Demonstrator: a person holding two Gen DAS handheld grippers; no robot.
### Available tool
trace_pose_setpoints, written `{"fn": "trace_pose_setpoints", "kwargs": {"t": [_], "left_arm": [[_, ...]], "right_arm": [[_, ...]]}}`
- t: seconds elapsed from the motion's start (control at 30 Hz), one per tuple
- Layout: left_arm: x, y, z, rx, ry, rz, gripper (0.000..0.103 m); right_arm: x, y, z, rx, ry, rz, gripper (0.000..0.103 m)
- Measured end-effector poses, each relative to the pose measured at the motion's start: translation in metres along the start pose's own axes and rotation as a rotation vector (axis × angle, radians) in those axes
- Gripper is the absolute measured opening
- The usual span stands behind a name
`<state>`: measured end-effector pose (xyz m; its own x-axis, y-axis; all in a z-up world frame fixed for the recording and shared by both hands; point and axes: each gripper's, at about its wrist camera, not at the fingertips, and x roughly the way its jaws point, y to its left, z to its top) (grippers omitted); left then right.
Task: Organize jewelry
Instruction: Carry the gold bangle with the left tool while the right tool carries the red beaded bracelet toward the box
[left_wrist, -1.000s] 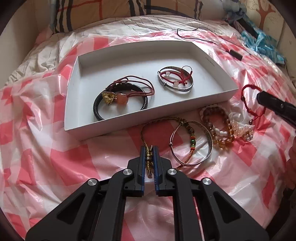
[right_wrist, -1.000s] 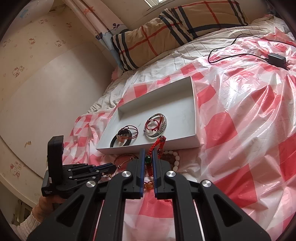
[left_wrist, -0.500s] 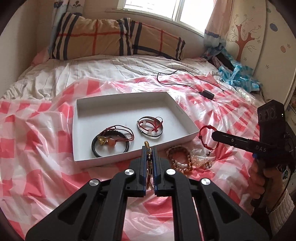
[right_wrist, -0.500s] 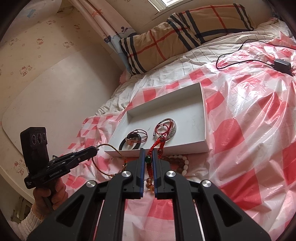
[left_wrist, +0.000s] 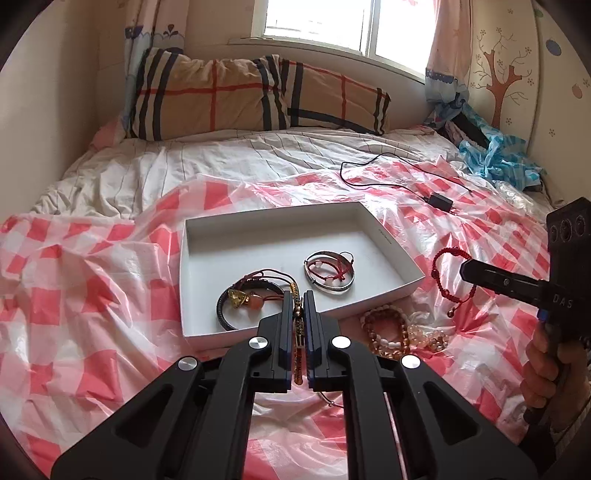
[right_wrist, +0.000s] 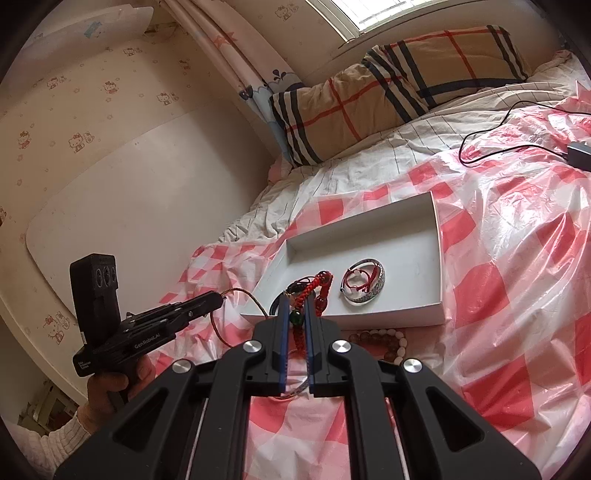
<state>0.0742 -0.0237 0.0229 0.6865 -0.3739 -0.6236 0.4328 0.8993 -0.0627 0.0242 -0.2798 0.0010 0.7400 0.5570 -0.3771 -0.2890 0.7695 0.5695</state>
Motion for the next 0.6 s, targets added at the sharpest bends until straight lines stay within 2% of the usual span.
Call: {"fn": "trace_pose_setpoints", "kwargs": {"t": [0.2, 0.6], "left_arm": [[-0.001, -0.012, -0.001, 0.079, -0.023, 0.096, 0.005], [-0.003, -0.014, 0.006, 0.081, -0.058, 0.138, 0.005]], "right_arm": [[-0.002, 0.013, 0.001, -0.026, -0.028, -0.003, 0.008], [0.012, 0.034, 0.008, -0.084, -0.045, -0.034, 0.008]]}}
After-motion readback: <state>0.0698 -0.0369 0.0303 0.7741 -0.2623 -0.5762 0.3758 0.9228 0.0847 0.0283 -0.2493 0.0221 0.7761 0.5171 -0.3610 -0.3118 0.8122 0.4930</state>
